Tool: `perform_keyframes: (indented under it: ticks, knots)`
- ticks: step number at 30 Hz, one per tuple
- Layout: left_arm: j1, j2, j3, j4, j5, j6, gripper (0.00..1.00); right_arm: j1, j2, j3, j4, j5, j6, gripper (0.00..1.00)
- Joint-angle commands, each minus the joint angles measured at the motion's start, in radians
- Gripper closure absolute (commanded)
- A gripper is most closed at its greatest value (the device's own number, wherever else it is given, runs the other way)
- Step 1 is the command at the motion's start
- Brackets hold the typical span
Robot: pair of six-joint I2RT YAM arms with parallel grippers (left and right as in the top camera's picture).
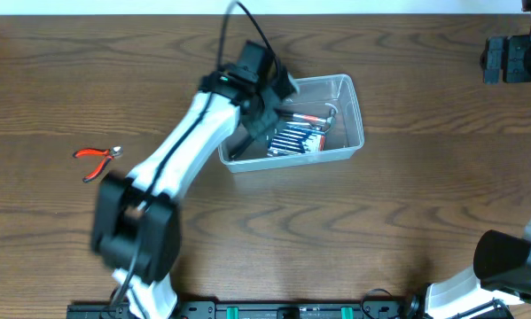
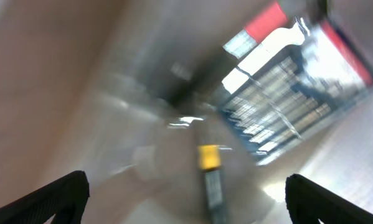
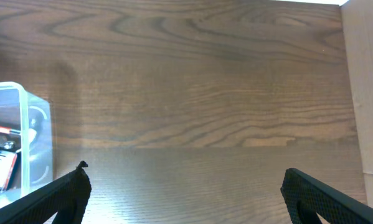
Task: Pack container
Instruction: 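Move the left gripper over the red pliers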
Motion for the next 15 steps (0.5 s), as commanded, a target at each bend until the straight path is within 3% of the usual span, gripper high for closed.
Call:
perform_keyframes:
  ticks: [1, 7, 10, 12, 15]
  knots:
    - [0.04, -0.203, 0.074, -0.001, -0.232, -0.134, 0.02, -0.01, 0.0, 0.0, 0.0, 0.003, -0.012, 0.01]
    - [0.32, -0.343, 0.074, -0.146, -0.327, -0.434, 0.02, -0.01, 0.0, 0.0, -0.001, 0.002, -0.011, 0.01]
    - [0.494, -0.336, 0.072, -0.227, -0.326, -0.686, 0.02, -0.01, 0.0, 0.0, 0.0, -0.029, -0.011, 0.01]
    - [0.597, -0.315, 0.066, -0.291, -0.325, -0.925, 0.01, -0.01, 0.0, 0.0, 0.0, -0.038, -0.011, 0.01]
    - [0.695, -0.269, 0.05, -0.325, -0.291, -1.153, 0.02, -0.01, 0.0, 0.0, -0.003, -0.038, -0.011, 0.01]
